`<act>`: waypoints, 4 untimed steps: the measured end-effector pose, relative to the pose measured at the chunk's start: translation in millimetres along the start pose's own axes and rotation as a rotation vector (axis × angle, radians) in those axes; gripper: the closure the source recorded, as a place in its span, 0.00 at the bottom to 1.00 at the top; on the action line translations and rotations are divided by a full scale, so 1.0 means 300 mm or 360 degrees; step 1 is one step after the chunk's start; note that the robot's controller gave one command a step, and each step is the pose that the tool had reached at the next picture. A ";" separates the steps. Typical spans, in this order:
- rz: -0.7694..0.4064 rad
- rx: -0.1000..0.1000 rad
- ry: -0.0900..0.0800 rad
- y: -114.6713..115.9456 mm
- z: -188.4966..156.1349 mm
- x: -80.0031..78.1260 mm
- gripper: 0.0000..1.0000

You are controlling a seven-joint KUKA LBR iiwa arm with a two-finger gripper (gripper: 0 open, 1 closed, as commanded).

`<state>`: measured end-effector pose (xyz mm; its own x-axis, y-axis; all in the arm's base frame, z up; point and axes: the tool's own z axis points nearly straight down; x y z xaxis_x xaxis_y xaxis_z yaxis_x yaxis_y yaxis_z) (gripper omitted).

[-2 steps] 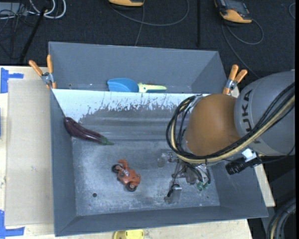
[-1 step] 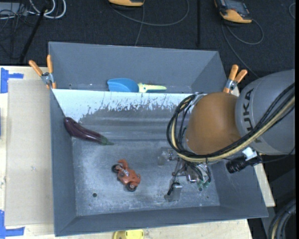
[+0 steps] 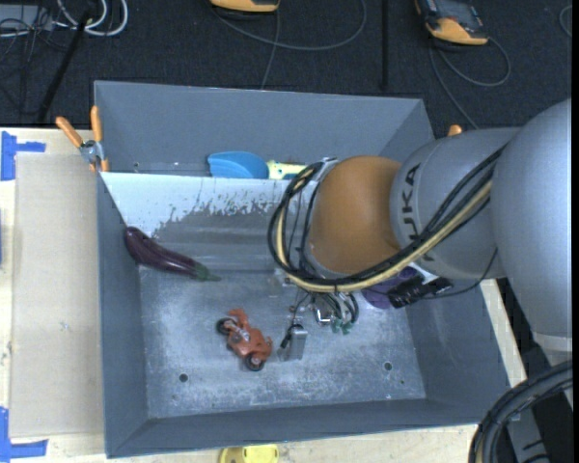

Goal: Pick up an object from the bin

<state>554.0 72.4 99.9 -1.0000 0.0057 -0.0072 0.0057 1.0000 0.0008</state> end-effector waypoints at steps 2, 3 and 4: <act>-0.0024 0.0002 0.0013 0.121 0.094 0.028 0.00; 0.0139 0.0001 0.0012 0.328 0.103 -0.052 1.00; 0.0138 0.0002 0.0012 0.328 0.103 -0.052 1.00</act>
Offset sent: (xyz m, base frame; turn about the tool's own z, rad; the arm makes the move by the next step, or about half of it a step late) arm -0.0120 0.0397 -0.0299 -0.0208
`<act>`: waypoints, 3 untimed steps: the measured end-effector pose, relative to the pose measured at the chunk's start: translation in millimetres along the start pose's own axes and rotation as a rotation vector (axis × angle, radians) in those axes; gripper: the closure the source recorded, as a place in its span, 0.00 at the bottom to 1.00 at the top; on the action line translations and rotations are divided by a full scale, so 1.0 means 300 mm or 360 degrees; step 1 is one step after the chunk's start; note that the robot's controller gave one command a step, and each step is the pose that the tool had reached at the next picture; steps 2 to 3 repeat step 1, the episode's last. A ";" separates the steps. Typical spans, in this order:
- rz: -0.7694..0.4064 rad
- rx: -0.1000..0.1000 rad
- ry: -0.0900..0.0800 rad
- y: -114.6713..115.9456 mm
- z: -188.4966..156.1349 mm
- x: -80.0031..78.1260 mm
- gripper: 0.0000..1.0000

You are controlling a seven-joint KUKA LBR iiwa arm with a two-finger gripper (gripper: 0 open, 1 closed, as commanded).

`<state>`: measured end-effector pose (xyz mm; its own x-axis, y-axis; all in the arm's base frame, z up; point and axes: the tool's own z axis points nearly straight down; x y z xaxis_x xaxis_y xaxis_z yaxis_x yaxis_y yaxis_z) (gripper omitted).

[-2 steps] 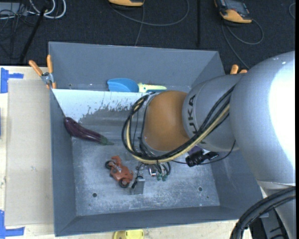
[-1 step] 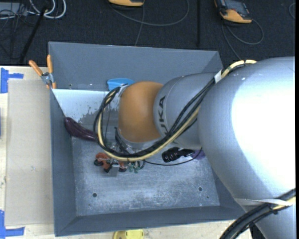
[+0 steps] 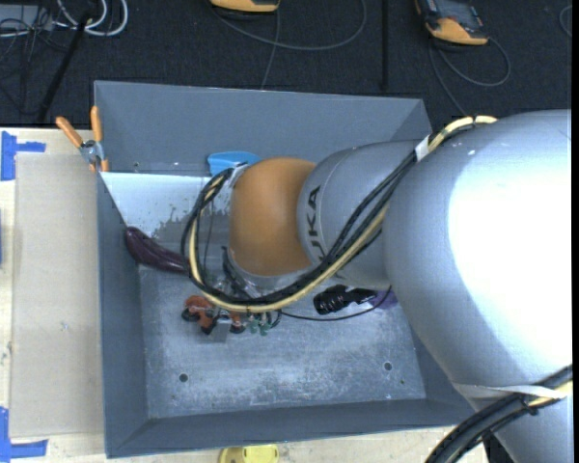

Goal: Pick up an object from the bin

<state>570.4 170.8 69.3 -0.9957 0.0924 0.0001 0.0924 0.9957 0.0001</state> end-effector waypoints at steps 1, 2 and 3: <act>-0.0089 -0.0003 -0.0016 -0.080 -0.658 -0.040 1.00; -0.0089 -0.0003 -0.0016 -0.080 -0.658 -0.040 1.00; -0.0089 -0.0003 -0.0016 -0.080 -0.658 -0.040 1.00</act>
Offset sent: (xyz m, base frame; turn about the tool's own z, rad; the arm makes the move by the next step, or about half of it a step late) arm 0.0000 0.0000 0.0000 0.0000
